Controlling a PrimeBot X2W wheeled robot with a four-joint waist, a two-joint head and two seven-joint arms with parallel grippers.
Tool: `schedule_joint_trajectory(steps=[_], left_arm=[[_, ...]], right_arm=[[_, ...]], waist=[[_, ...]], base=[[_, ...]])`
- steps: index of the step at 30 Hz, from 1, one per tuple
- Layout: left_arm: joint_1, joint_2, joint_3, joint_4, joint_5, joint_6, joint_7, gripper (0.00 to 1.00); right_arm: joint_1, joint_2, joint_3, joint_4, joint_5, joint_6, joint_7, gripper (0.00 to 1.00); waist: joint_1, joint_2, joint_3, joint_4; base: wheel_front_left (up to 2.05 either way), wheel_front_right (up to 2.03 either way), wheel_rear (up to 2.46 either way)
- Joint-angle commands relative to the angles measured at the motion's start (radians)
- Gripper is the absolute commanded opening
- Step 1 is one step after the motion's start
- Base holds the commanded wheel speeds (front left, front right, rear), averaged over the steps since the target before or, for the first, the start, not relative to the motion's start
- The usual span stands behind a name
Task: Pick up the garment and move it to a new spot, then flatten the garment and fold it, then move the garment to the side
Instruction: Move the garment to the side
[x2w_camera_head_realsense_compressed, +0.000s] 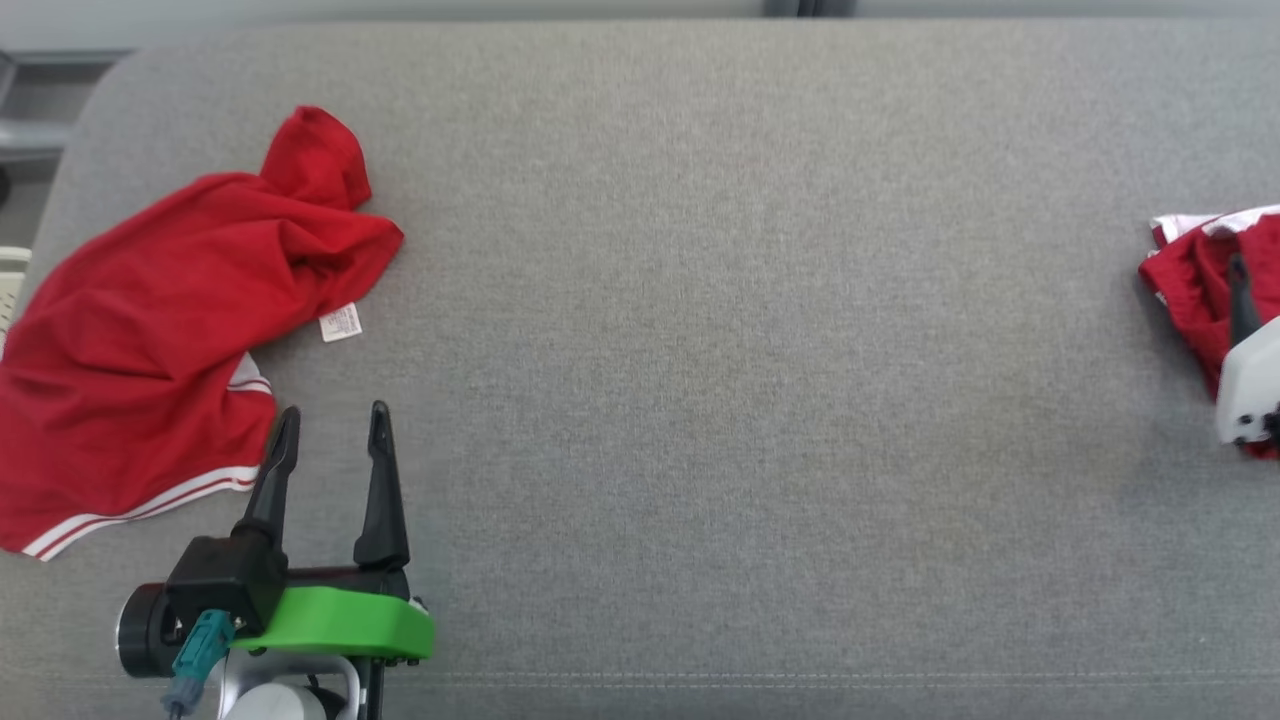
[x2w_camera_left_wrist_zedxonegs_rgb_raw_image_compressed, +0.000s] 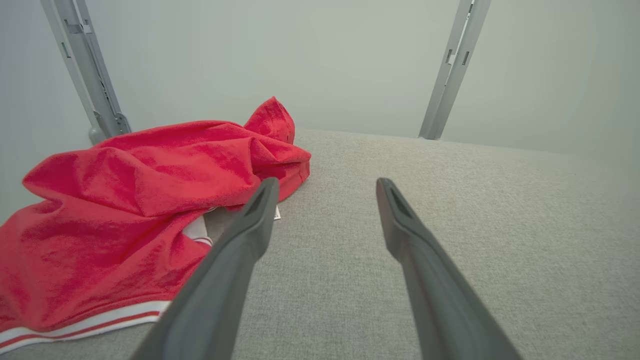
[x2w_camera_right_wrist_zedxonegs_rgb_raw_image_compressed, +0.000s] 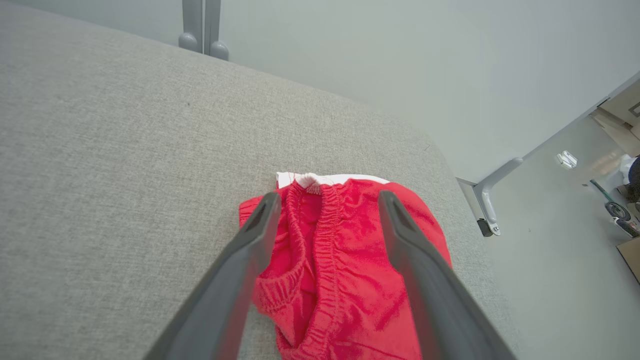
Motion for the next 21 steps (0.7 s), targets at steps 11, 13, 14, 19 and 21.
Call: schedule_joint_trajectory(steps=[11,13,14,19,21], left_arm=[[0.069,-0.006,0.04,0.072,-0.033,0.038,0.017,1.0],[0.072,0.004,0.035,0.088,-0.027,0.038,0.028,1.0],[0.074,0.01,0.032,0.095,-0.026,0.037,0.036,1.0],[0.076,0.031,0.015,0.128,-0.023,0.018,0.058,1.0],[0.077,0.034,0.013,0.148,-0.033,0.007,0.053,1.0]], right_arm=[[0.209,0.162,-0.049,-0.181,0.05,-0.002,-0.108,1.0],[0.242,0.203,-0.058,-0.211,0.039,-0.002,-0.114,1.0],[0.261,0.222,-0.062,-0.224,0.036,-0.002,-0.115,1.0],[0.331,0.298,-0.057,-0.292,0.025,-0.002,-0.122,1.0],[0.354,0.318,-0.053,-0.319,0.032,-0.002,-0.119,1.0]], waist=[[0.0,0.0,-0.2,0.033],[0.0,0.0,-0.217,0.04],[0.0,0.0,-0.225,0.043],[0.0,0.0,-0.251,0.051],[0.0,0.0,-0.261,0.053]], base=[[0.0,0.0,0.0],[0.0,0.0,0.0],[0.0,0.0,0.0],[0.0,0.0,0.0],[0.0,0.0,0.0]])
